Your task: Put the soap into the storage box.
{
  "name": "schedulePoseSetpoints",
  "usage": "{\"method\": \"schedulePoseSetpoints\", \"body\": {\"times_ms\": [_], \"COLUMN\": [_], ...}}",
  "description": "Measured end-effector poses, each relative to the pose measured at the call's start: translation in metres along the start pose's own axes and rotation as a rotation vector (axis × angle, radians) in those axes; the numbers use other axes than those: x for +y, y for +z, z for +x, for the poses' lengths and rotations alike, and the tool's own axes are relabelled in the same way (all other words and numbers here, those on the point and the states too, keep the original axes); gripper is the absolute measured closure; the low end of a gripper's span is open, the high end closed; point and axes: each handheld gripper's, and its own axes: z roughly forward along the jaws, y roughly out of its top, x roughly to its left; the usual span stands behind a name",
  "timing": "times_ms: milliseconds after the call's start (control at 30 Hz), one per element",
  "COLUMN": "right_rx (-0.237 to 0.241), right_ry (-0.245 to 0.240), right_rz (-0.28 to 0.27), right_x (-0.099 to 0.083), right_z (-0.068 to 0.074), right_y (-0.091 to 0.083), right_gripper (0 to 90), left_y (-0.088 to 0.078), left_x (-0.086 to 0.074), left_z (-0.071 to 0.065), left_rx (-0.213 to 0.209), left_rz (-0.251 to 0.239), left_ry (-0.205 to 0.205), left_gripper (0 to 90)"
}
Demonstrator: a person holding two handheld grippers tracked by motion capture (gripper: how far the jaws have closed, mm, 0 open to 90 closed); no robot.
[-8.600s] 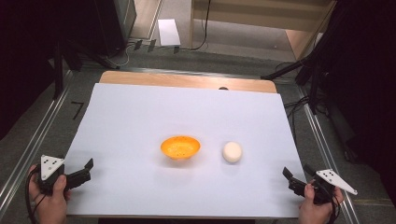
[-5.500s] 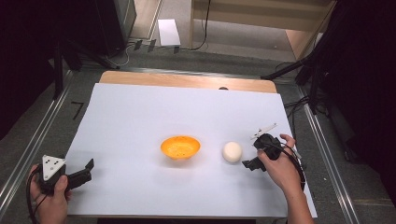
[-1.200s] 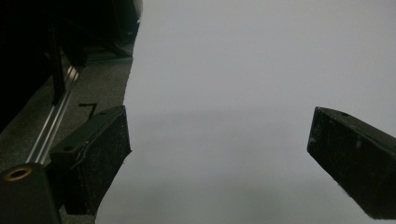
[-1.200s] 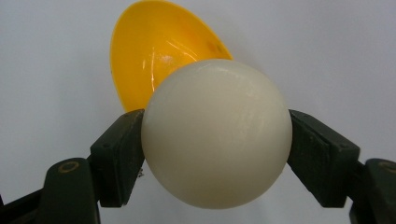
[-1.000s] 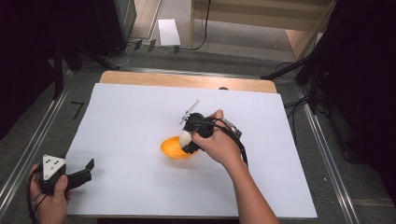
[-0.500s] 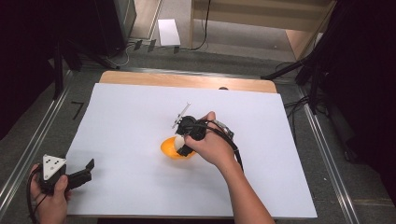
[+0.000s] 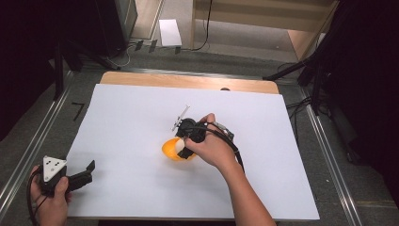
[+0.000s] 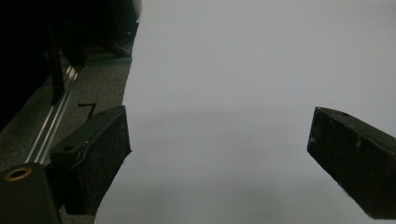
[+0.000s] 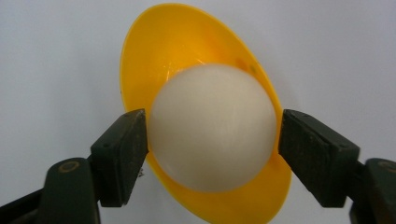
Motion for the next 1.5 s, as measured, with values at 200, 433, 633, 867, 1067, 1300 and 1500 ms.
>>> {"method": "schedulePoseSetpoints", "body": {"times_ms": [200,433,633,867,1067,1300,1500], "right_rx": [-0.006,-0.011,-0.033,-0.045,-0.062,-0.069,-0.07], "right_ry": [0.019,0.047,0.068,0.102,0.123,0.155,0.168], "right_rz": [-0.022,-0.05,-0.067,-0.072,-0.065,-0.081,-0.082], "right_x": [-0.003,-0.013,-0.024,-0.036,-0.044,-0.054,-0.064], "right_z": [-0.001,-0.007,-0.013,-0.018,-0.02,-0.024,-0.027], "right_y": [-0.006,-0.016,-0.021,-0.025,-0.026,-0.031,-0.032], "right_gripper": [22.7,19.4,13.3,2.3,0.0,0.0,0.0], "left_y": [0.0,0.0,0.0,0.0,0.0,0.0,0.001], "left_x": [0.0,0.0,0.0,0.0,0.0,0.0,0.0], "left_z": [0.0,0.0,0.0,0.0,0.0,0.0,0.0], "left_rx": [-0.003,-0.002,0.001,0.001,0.002,0.003,0.003], "left_rz": [0.0,0.0,0.002,0.004,0.005,0.006,0.005], "left_ry": [-0.004,-0.002,-0.002,-0.002,-0.002,-0.001,-0.002], "left_gripper": [6.3,6.3,6.3,6.3,6.3,6.3,6.3]}}
